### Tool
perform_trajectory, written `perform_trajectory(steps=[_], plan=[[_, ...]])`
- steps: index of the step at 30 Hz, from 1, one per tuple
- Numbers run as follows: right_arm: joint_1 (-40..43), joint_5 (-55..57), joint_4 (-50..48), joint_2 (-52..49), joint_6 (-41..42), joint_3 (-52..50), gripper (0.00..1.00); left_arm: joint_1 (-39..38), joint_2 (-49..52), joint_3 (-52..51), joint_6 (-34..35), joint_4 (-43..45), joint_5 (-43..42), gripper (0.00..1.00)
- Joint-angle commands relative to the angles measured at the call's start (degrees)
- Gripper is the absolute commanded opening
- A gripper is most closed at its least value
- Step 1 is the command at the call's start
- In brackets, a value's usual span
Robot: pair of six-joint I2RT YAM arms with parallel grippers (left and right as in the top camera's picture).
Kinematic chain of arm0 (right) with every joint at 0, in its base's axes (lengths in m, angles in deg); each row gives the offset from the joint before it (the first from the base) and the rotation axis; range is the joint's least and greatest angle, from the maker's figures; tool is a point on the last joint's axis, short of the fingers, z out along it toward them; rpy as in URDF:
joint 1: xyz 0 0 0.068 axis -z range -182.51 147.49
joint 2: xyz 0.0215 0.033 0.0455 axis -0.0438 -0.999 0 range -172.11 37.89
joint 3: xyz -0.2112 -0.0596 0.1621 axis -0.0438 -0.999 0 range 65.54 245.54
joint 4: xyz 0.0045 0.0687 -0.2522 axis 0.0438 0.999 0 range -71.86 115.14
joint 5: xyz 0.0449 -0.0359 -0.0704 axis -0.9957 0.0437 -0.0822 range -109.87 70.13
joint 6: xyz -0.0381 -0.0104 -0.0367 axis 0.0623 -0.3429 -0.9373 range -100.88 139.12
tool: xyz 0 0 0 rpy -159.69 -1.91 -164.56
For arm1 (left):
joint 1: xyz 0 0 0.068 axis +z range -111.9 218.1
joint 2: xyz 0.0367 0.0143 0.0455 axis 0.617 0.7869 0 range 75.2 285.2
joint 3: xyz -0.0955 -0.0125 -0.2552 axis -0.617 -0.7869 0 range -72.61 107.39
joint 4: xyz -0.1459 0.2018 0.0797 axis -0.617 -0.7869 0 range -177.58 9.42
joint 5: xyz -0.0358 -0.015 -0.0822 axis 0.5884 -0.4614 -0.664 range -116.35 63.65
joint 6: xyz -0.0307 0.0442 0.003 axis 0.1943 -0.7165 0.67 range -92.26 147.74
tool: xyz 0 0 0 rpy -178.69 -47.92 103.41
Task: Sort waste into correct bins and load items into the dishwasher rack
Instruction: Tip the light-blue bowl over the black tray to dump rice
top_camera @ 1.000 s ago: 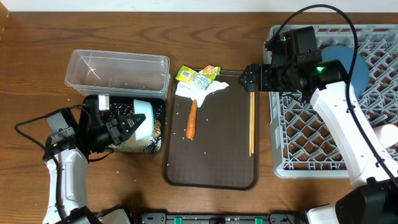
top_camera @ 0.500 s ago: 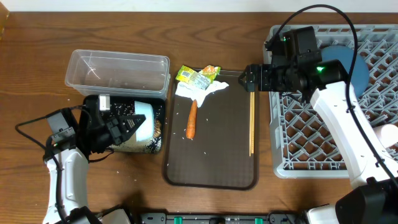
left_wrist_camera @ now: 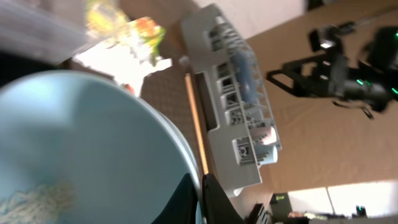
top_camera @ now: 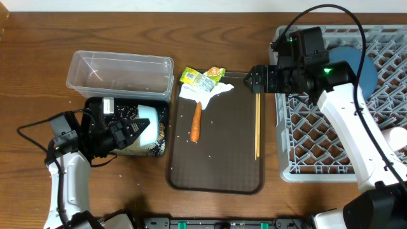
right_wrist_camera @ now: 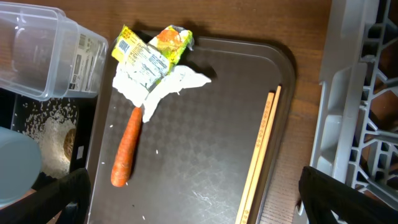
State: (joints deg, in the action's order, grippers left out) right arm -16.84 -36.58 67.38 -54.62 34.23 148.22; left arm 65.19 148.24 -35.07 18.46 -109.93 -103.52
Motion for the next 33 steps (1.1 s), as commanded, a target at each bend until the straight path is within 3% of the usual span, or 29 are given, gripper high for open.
perform_trajectory(steps=[1, 2, 5, 8, 9, 11, 12, 15, 16, 18, 19, 20, 23, 26, 29, 32, 33], plan=[[-0.3, 0.2, -0.2, -0.1, 0.7, 0.2, 0.99, 0.0, 0.0, -0.7, -5.0, -0.5, -6.4, 0.06], [-0.3, 0.2, -0.1, -0.1, 0.7, 0.2, 0.99, 0.0, 0.0, -0.7, -5.9, -0.3, -8.2, 0.06], [-0.3, 0.2, -0.1, -0.1, 0.7, 0.2, 0.99, -0.1, 0.0, -0.8, 0.7, 0.0, 0.5, 0.06], [-0.3, 0.2, -0.2, -0.1, 0.7, 0.2, 0.99, -0.2, 0.0, -1.3, -7.9, -0.1, -10.8, 0.06], [-0.3, 0.2, -0.1, -0.1, 0.7, 0.2, 0.99, -0.2, 0.0, -1.3, -6.0, 0.2, -8.7, 0.06], [-0.3, 0.2, 0.1, -0.1, 0.7, 0.2, 0.99, -0.2, -0.1, -1.3, 2.2, -0.3, 4.0, 0.06], [-0.3, 0.2, 0.1, -0.1, 0.7, 0.2, 0.98, -0.2, 0.0, -1.5, 2.5, -0.6, 5.4, 0.06], [-0.3, 0.2, -0.2, -0.1, 0.7, 0.2, 0.99, -0.2, 0.0, -2.0, -6.9, -0.4, -9.0, 0.06], [-0.3, 0.2, -0.2, -0.1, 0.7, 0.2, 0.99, -0.2, -0.1, -1.9, -6.5, -0.1, -9.1, 0.06], [-0.3, 0.2, -0.1, -0.1, 0.7, 0.2, 0.99, -0.2, -0.1, -2.0, 4.3, 0.2, 3.1, 0.06], [-0.3, 0.2, -0.1, -0.1, 0.7, 0.2, 0.99, -0.2, -0.1, -2.0, 6.6, -0.2, 7.1, 0.06], [-0.3, 0.2, -0.2, -0.1, 0.7, 0.2, 0.99, -0.2, -0.1, -2.0, 5.8, -0.1, 7.1, 0.06], [-0.3, 0.2, -0.1, -0.1, 0.7, 0.2, 0.99, -0.2, -0.1, -2.1, -2.8, 0.3, -3.8, 0.06], [-0.3, 0.2, -0.2, -0.1, 0.7, 0.2, 0.99, -0.2, 0.0, -2.1, 2.8, 1.0, 2.7, 0.06], [-0.3, 0.2, -0.2, -0.1, 0.7, 0.2, 0.99, -0.2, -0.1, -2.1, -8.3, 1.8, -10.8, 0.06], [-0.3, 0.2, -0.1, -0.1, 0.7, 0.2, 0.99, 0.5, -0.1, -1.9, 4.2, 3.3, 2.5, 0.06], [-0.3, 0.2, -0.2, -0.1, 0.7, 0.2, 0.99, 0.5, -0.1, -1.9, 3.0, 3.3, 2.5, 0.06]])
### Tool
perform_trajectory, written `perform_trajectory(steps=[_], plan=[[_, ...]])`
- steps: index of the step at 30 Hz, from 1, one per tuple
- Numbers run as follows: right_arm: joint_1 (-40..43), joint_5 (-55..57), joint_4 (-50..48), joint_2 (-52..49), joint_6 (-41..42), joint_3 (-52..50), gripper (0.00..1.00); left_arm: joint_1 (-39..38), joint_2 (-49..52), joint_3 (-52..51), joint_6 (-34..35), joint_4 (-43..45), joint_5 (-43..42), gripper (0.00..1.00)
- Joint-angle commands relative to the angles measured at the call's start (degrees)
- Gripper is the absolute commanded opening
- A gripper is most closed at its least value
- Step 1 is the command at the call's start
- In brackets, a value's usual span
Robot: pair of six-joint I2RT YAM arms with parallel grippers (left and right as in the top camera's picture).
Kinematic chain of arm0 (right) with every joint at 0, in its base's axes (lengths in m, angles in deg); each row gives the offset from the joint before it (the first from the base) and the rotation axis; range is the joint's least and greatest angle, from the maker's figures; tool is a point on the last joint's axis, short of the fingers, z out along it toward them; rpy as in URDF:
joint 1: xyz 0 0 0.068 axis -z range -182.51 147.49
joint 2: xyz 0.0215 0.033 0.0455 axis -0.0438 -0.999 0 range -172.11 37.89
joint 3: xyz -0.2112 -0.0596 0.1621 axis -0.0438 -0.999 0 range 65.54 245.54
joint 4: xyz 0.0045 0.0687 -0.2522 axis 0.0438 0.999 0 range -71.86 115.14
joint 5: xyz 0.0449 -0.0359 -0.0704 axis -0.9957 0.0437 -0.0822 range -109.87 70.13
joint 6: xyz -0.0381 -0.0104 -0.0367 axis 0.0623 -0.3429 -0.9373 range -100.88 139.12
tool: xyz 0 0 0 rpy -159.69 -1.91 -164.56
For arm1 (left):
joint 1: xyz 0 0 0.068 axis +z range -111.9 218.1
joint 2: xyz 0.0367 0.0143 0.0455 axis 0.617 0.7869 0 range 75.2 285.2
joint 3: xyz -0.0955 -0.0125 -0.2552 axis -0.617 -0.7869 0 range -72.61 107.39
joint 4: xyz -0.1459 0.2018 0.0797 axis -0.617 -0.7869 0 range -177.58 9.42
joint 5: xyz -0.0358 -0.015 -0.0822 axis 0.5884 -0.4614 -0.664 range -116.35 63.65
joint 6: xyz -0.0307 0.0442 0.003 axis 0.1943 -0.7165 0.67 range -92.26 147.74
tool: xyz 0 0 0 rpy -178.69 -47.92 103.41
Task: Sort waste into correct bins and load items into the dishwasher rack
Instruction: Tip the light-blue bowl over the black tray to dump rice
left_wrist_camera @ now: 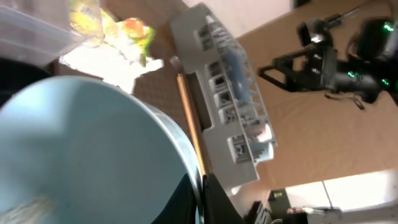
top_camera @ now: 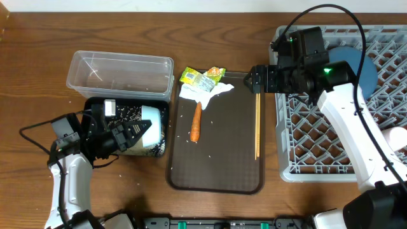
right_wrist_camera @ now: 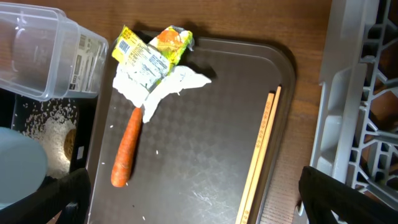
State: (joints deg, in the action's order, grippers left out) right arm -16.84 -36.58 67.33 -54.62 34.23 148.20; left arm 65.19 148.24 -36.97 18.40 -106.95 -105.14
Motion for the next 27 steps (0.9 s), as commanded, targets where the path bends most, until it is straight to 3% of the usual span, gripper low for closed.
perform_trajectory(steps=[1, 2, 5, 6, 7, 10, 11, 12, 14, 15, 18, 21, 24, 27], plan=[[-0.3, 0.2, -0.1, -0.1, 0.7, 0.3, 0.99, 0.5, -0.1, 0.0, 1.1, 0.3, 2.8, 0.06], [-0.3, 0.2, -0.1, -0.1, 0.7, 0.3, 0.99, 0.5, -0.1, 0.0, 0.8, 0.4, 3.3, 0.06], [-0.3, 0.2, -0.1, -0.1, 0.7, 0.3, 0.99, 0.5, -0.1, 0.0, 13.0, -0.6, 18.7, 0.06], [-0.3, 0.2, -0.1, -0.1, 0.7, 0.3, 0.99, 0.5, -0.1, 0.0, 15.3, -0.7, 20.3, 0.06], [-0.3, 0.2, -0.1, -0.1, 0.7, 0.3, 0.99, 0.4, -0.1, -0.1, 14.4, 0.4, 17.2, 0.06], [-0.3, 0.2, -0.1, -0.1, 0.7, 0.3, 0.99, 0.5, -0.1, -0.1, 3.7, 6.1, -4.5, 0.06], [-0.3, 0.2, -0.1, -0.1, 0.7, 0.3, 0.99, 0.5, -0.1, 0.0, 3.0, 7.9, -8.0, 0.06], [-0.3, 0.2, -0.1, -0.1, 0.7, 0.3, 0.99, 0.5, -0.1, 0.0, 5.3, 9.0, -6.5, 0.06], [-0.3, 0.2, -0.1, -0.1, 0.7, 0.3, 0.99, 0.5, -0.1, -0.1, 15.0, 7.6, 7.1, 0.07], [-0.3, 0.2, -0.1, -0.1, 0.7, 0.3, 0.99, 0.5, -0.1, -0.1, 16.3, 7.3, 9.3, 0.06], [-0.3, 0.2, 0.0, -0.1, 0.7, 0.3, 0.99, 0.4, -0.1, -0.1, 7.7, 11.5, -6.3, 0.06], [-0.3, 0.2, -0.1, -0.1, 0.7, 0.3, 0.99, 0.5, -0.1, -0.1, 16.5, 11.8, 1.6, 0.06], [-0.3, 0.2, -0.2, -0.1, 0.7, 0.3, 0.99, 0.4, -0.1, -0.1, 11.6, 16.0, -9.4, 0.06], [-0.3, 0.2, -0.1, -0.1, 0.7, 0.3, 0.99, 0.9, -0.1, -0.1, 21.5, 13.5, 3.7, 0.06]])
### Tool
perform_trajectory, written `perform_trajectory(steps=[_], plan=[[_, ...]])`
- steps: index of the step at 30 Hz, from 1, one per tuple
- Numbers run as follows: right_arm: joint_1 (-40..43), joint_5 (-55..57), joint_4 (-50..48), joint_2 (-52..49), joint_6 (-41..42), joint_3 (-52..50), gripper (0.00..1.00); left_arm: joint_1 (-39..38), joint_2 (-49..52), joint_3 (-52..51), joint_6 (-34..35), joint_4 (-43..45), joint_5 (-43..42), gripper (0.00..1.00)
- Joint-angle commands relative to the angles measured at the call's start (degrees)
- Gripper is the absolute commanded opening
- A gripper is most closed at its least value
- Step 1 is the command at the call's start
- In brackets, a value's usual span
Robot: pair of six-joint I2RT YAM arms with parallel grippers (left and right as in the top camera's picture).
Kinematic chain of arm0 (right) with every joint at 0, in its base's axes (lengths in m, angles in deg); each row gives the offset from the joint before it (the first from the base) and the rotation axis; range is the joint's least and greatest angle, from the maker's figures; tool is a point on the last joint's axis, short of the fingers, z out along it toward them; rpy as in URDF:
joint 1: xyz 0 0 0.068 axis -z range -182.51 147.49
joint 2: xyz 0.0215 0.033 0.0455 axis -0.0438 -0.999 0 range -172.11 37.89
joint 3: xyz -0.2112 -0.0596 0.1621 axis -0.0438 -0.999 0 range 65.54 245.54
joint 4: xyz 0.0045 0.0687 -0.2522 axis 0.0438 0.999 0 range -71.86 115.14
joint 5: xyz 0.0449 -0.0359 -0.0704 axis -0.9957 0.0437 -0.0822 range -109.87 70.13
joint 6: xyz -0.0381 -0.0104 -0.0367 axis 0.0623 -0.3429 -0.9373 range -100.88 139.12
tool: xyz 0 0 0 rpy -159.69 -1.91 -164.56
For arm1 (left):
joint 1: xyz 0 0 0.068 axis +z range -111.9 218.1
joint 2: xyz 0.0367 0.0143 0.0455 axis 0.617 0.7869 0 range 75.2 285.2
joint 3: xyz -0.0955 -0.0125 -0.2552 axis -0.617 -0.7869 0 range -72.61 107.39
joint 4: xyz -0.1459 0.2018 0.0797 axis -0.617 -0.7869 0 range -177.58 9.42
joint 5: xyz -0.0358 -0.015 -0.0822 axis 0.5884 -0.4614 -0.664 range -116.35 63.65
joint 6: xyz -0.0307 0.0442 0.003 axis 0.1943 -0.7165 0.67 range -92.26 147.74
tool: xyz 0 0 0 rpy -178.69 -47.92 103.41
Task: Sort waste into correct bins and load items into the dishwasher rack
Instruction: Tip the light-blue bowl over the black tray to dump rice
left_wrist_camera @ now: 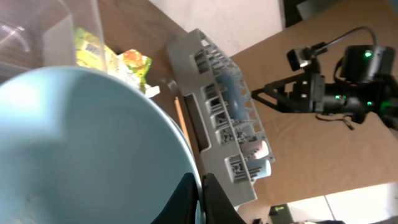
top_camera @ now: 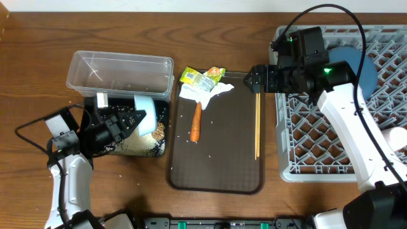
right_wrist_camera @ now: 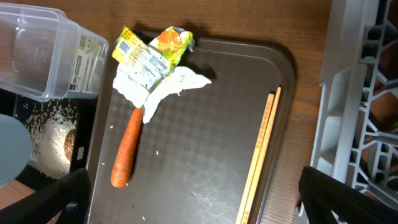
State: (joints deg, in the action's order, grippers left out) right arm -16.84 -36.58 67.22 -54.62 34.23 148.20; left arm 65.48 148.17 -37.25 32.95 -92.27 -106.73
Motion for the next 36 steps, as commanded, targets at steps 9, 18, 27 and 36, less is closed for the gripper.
perform_trajectory(steps=[9, 18, 27, 36], plan=[[-0.3, 0.2, 0.2, -0.1, 0.7, 0.2, 0.99, 0.5, 0.0, 0.1, 1.1, 3.1, -7.6, 0.06], [-0.3, 0.2, 0.6, -0.1, 0.7, 0.2, 0.99, 0.4, 0.0, 0.0, 8.3, -0.5, 2.7, 0.06], [-0.3, 0.2, 0.5, -0.1, 0.7, 0.2, 0.99, -0.5, 0.0, 0.0, 3.8, 6.6, -9.8, 0.06], [-0.3, 0.2, 0.4, -0.1, 0.7, 0.2, 0.99, -1.4, 0.0, 0.0, 10.5, 4.4, 0.2, 0.06]])
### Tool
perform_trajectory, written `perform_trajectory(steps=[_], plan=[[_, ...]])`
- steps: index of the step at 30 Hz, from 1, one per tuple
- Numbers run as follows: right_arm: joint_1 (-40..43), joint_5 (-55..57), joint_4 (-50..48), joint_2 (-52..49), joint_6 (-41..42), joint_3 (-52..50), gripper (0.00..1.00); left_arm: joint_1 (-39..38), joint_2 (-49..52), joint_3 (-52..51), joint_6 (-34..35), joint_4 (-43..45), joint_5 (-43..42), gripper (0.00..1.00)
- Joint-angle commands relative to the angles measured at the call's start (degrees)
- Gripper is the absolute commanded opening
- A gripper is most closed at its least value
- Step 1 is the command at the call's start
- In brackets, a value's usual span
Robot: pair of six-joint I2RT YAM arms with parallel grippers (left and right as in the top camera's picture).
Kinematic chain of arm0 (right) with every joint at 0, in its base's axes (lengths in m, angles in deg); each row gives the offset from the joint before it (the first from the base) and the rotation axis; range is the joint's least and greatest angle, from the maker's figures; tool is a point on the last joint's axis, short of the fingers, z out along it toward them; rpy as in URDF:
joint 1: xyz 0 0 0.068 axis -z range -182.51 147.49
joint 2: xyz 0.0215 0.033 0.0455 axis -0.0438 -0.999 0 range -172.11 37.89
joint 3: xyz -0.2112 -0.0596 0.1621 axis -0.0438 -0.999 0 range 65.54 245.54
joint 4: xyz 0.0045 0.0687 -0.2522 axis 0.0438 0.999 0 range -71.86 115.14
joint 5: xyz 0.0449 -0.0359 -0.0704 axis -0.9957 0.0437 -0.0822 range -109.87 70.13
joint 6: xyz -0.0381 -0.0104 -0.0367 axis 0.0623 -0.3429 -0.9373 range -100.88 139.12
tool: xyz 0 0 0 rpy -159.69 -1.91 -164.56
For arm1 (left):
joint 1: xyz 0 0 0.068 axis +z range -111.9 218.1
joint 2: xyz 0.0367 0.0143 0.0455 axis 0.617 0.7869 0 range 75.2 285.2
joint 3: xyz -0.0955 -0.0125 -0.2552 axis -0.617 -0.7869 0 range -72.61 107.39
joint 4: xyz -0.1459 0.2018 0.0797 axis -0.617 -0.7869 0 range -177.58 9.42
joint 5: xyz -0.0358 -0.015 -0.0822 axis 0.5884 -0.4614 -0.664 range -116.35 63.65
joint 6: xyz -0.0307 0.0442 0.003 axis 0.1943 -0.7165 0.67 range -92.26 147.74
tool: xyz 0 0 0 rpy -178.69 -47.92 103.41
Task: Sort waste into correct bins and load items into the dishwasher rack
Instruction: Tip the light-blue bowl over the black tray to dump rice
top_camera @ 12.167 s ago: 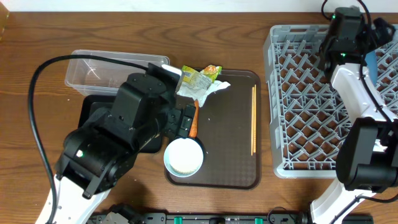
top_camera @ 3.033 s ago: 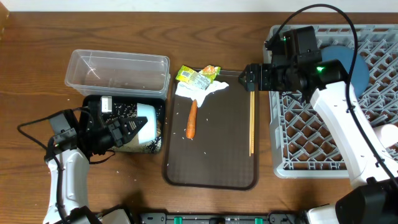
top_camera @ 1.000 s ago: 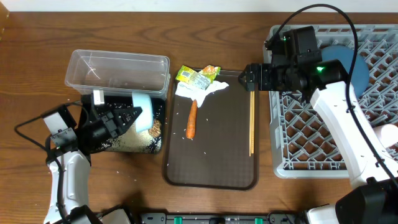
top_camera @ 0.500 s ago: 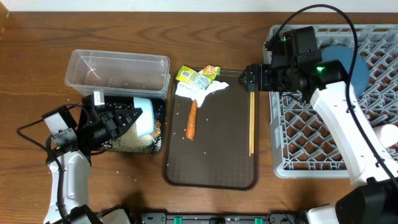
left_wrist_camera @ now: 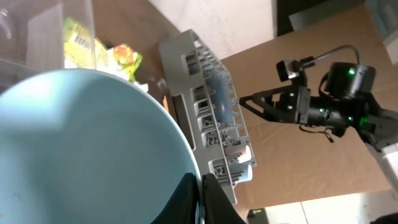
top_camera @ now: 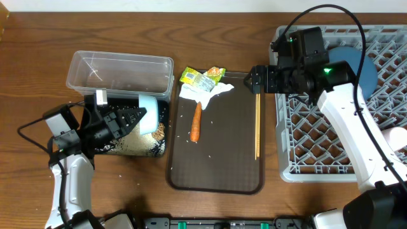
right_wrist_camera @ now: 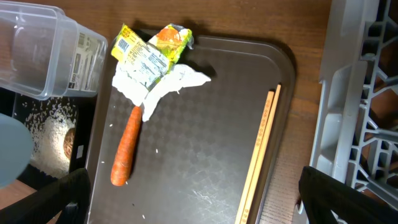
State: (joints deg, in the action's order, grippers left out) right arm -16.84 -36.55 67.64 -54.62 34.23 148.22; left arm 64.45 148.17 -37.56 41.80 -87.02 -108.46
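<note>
A light blue bowl [top_camera: 148,112] hangs tipped on its side over the black bin [top_camera: 160,143], which holds a heap of rice [top_camera: 137,141]. My left gripper [top_camera: 136,118] is shut on the bowl's rim; in the left wrist view the bowl [left_wrist_camera: 81,143] fills the frame and its inside looks bare. On the dark tray [top_camera: 222,159] lie a carrot [top_camera: 196,122], a white napkin [top_camera: 207,94], yellow wrappers [top_camera: 203,77] and chopsticks [top_camera: 257,127]. My right gripper [top_camera: 254,79] hovers wide open over the tray's far right corner, holding nothing.
A clear plastic bin [top_camera: 121,73] stands behind the black one. The grey dishwasher rack [top_camera: 318,140] fills the right side, with a blue plate [top_camera: 367,63] standing in it. A white cup [top_camera: 397,137] sits at the rack's right edge.
The bowl in my left gripper has tilted slightly further and shifted a touch toward the bin's back. The right arm and the tray's things have not moved.
First the bowl lay tipped low in the black bin with rice still inside it. Then it was tipped further with less rice showing. Then it was higher at the bin's back, a rice heap lying in the bin. Now its inside looks bare.
</note>
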Motion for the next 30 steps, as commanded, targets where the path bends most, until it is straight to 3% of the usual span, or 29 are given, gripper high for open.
perform_trajectory(steps=[1, 5, 8, 9, 12, 13, 16, 19, 23, 30], plan=[[-0.3, 0.2, 0.0, -0.1, 0.7, 0.2, 0.99, -0.6, 0.0, 0.3, 1.3, -0.7, 1.8, 0.06], [-0.3, 0.2, 0.1, -0.1, 0.7, 0.2, 0.99, -1.9, -0.1, 0.3, 1.3, -0.9, 3.7, 0.06], [-0.3, 0.2, 0.3, -0.1, 0.7, 0.2, 0.99, -2.1, -0.1, 0.3, 2.8, -4.3, 12.2, 0.06], [-0.3, 0.2, 0.3, -0.1, 0.7, 0.2, 0.99, -2.1, -0.1, 0.3, 2.7, -4.4, 12.0, 0.06], [-0.3, 0.2, 0.3, -0.1, 0.7, 0.2, 0.99, -2.1, -0.1, 0.3, -0.7, 3.5, -2.6, 0.06], [-0.3, 0.2, 0.3, -0.1, 0.7, 0.2, 0.99, -2.1, -0.1, 0.3, 0.5, 5.6, -3.7, 0.06], [-0.3, 0.2, -0.3, -0.1, 0.7, 0.2, 0.99, -2.0, -0.1, 0.3, 8.2, 3.1, 7.7, 0.06], [-0.3, 0.2, -0.6, -0.1, 0.7, 0.2, 0.99, -2.5, -0.1, 0.3, 5.5, 7.0, 0.6, 0.06], [-0.3, 0.2, -0.3, -0.1, 0.7, 0.2, 0.99, -2.8, -0.1, 0.3, 8.7, 4.8, 6.3, 0.06], [-0.3, 0.2, -0.5, -0.1, 0.7, 0.2, 0.99, -7.0, -0.6, 0.3, 6.6, 6.5, 3.1, 0.06]])
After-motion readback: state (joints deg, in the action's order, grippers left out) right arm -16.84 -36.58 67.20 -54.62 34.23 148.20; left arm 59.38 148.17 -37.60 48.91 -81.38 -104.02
